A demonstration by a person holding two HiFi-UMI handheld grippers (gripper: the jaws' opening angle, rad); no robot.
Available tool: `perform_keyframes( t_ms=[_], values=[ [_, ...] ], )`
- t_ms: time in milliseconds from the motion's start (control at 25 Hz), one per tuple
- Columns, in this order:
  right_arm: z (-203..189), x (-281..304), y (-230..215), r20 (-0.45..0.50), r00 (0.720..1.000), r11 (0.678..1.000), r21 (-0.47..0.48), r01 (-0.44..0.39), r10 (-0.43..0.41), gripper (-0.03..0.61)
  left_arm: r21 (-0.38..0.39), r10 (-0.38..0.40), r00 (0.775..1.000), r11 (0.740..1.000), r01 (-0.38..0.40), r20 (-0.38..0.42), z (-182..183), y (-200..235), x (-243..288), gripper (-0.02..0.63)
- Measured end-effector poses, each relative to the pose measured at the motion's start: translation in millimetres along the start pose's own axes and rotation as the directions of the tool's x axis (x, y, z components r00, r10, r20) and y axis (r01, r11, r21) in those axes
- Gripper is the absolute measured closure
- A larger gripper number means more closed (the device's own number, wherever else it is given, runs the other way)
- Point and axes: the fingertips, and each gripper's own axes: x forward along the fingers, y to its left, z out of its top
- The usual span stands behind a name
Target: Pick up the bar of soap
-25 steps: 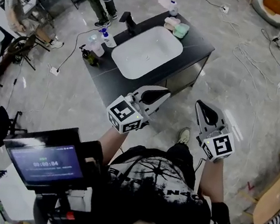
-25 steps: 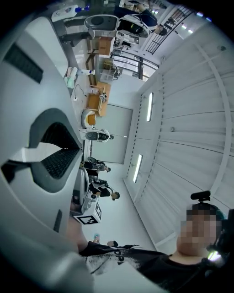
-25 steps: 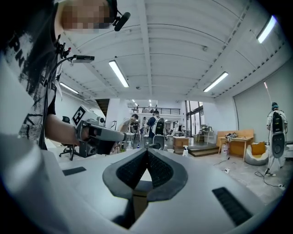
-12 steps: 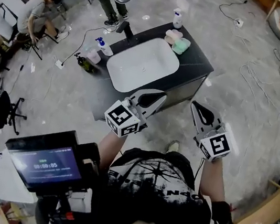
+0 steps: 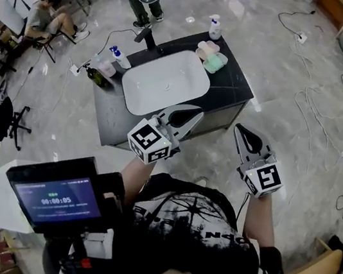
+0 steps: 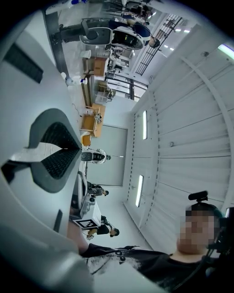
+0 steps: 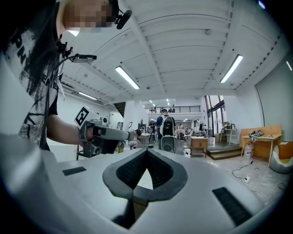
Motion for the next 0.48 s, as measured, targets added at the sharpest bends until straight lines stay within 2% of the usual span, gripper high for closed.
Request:
perform_keyframes(
  t_ms=[240,480],
  values=[
    [1.3,-7.3,-23.9,0.005,1.0,1.0,0.002,-0.013,0.013,0.565,-0.004,0.019,1.0,1.0,-0.019,0.001,3.8,-0.8,23.4,0.603],
    [-10.8,-4.7,-38.9,0.006,1.0,1.0,0.008,-0.013,0.013,0.565,-0.023,0.012,1.0,1.0,-0.012,0.001,-7.3,6.8,39.1,0.603]
  ],
)
